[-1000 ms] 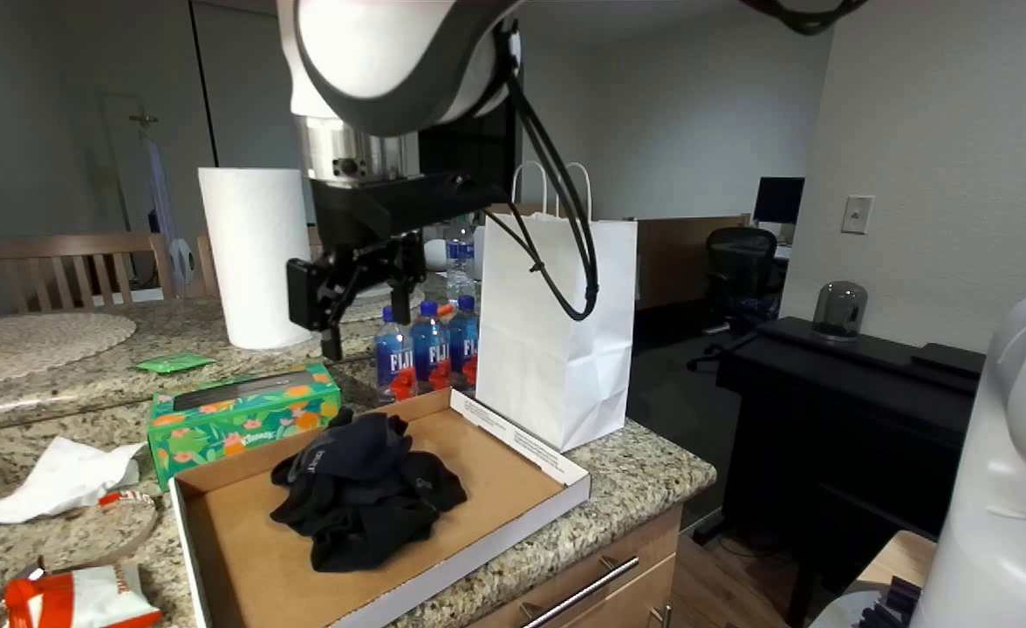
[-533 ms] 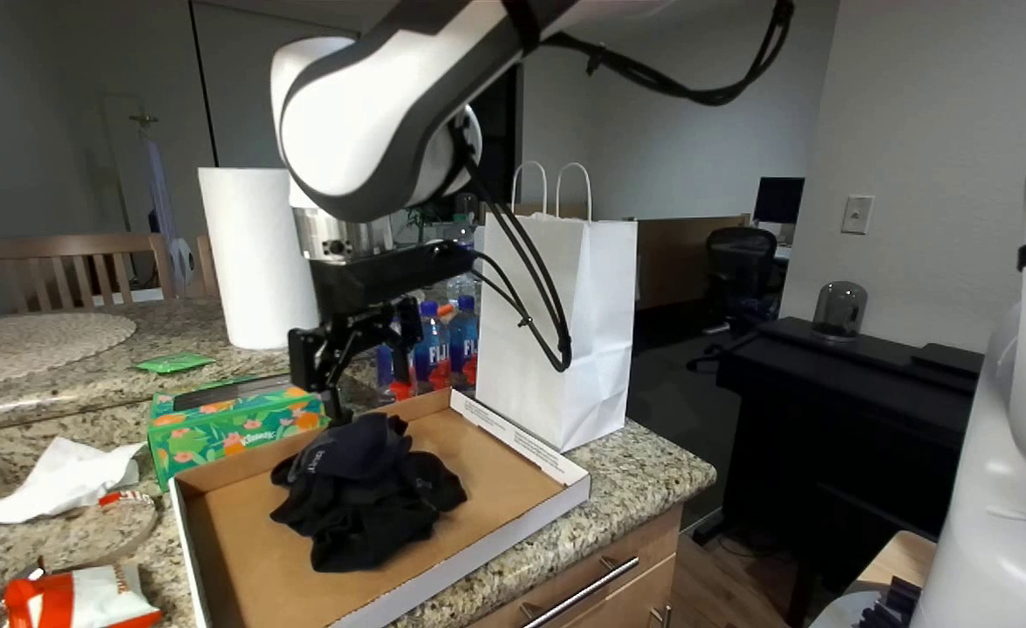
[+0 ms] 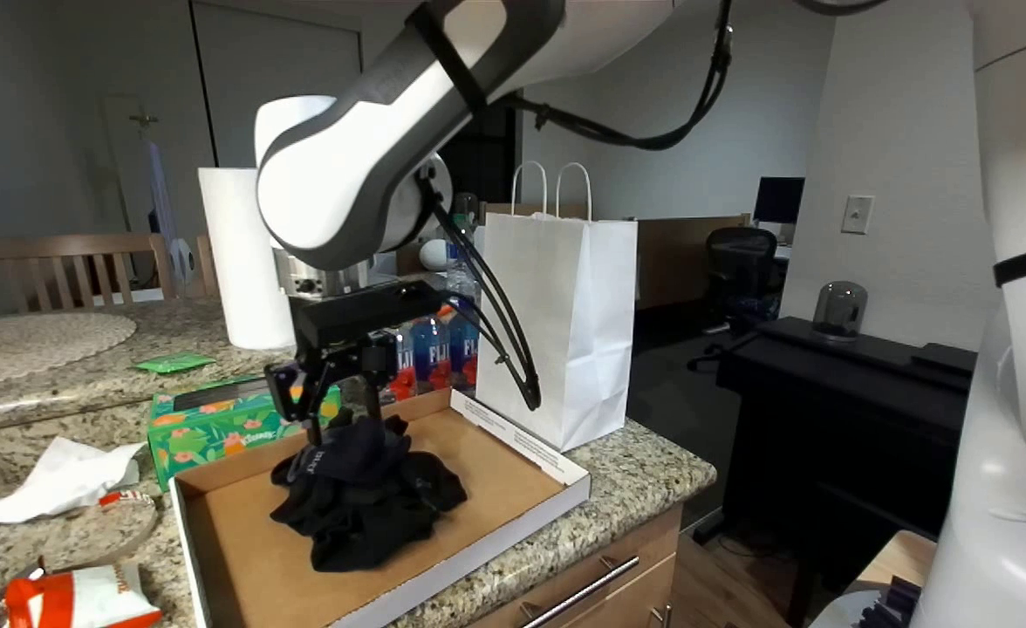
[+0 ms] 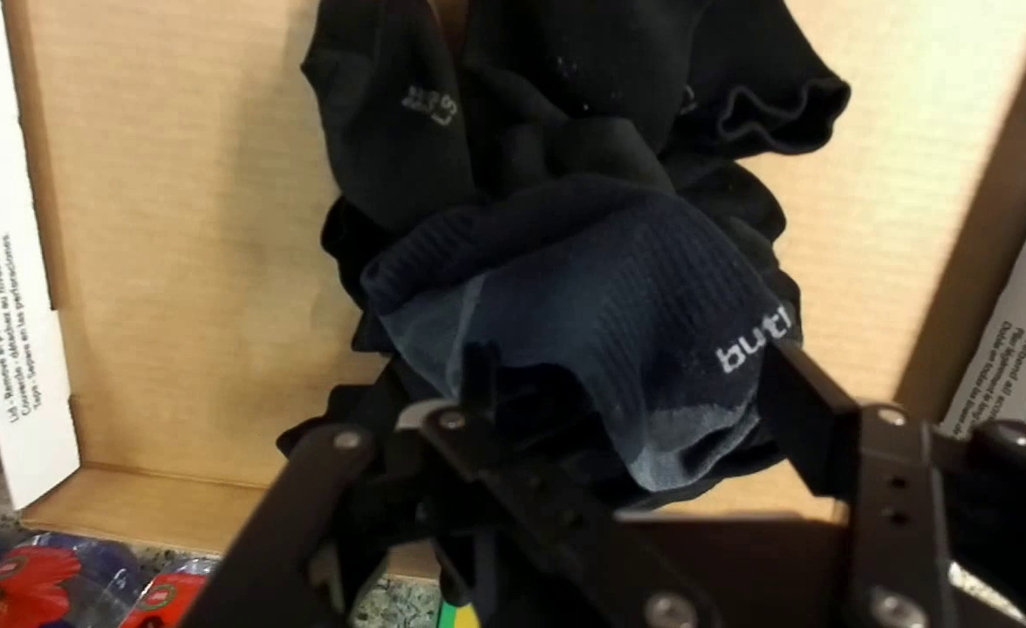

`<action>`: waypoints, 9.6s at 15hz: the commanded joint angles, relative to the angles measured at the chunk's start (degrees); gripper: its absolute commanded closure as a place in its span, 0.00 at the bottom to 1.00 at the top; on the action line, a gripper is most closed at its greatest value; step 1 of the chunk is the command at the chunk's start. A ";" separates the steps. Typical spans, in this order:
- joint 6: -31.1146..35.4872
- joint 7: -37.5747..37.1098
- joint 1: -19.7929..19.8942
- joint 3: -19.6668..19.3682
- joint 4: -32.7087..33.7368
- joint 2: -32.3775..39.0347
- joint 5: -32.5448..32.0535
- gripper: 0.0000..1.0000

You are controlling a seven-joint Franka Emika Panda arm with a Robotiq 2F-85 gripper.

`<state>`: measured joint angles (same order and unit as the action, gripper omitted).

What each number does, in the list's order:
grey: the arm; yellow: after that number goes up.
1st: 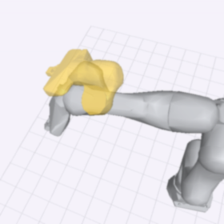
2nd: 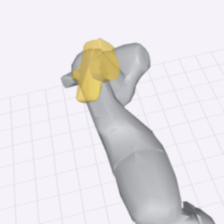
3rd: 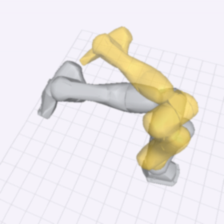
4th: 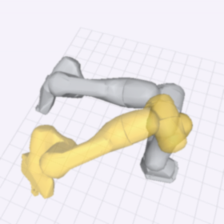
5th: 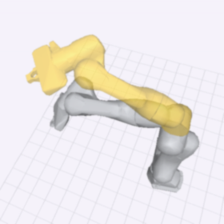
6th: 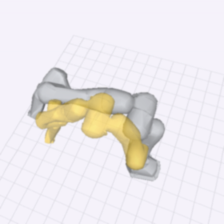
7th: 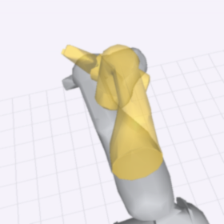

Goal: Put the black socks in the white bag

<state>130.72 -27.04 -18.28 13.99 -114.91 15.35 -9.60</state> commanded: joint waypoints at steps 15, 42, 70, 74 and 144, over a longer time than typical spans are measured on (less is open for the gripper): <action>-2.31 0.00 -3.10 -2.18 0.65 -0.71 1.13 0.90; 0.77 -5.49 -3.30 -3.27 1.70 3.21 -0.17 0.00; -4.54 4.40 -3.21 0.55 -0.20 -3.98 5.61 0.93; -8.09 5.92 -2.96 1.10 0.25 -7.32 5.07 0.91; -33.28 17.00 21.53 -21.43 16.36 -27.49 25.82 0.92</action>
<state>95.65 -10.20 1.95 -7.90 -96.02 -11.34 14.13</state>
